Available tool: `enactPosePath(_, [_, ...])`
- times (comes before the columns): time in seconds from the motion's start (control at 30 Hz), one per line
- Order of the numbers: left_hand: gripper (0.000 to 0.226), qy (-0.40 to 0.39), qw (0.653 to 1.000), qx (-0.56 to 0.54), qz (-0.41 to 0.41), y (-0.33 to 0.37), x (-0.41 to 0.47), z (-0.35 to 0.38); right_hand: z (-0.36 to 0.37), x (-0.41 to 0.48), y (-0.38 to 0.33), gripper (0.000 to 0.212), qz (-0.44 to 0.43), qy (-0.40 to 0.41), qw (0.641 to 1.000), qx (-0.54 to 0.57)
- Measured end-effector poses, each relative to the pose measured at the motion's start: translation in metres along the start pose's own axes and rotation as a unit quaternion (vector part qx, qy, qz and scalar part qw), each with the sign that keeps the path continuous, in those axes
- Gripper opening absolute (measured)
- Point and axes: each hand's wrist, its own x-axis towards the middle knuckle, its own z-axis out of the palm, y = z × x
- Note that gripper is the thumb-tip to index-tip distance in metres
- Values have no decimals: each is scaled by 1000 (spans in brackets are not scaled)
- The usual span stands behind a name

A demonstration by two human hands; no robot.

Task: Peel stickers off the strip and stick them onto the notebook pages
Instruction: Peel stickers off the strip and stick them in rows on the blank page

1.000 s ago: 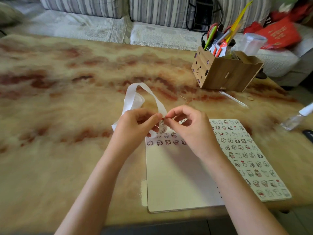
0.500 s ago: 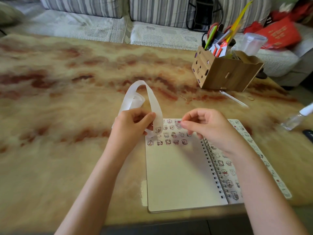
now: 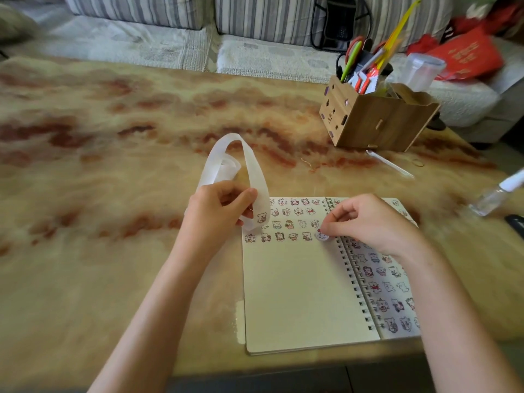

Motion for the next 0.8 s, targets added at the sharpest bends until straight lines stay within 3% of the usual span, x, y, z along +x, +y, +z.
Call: enactPosePath(0.8, [15,2,1000,-11,-2,1,-1,0,11,3,-3,9,1,48,995,-85])
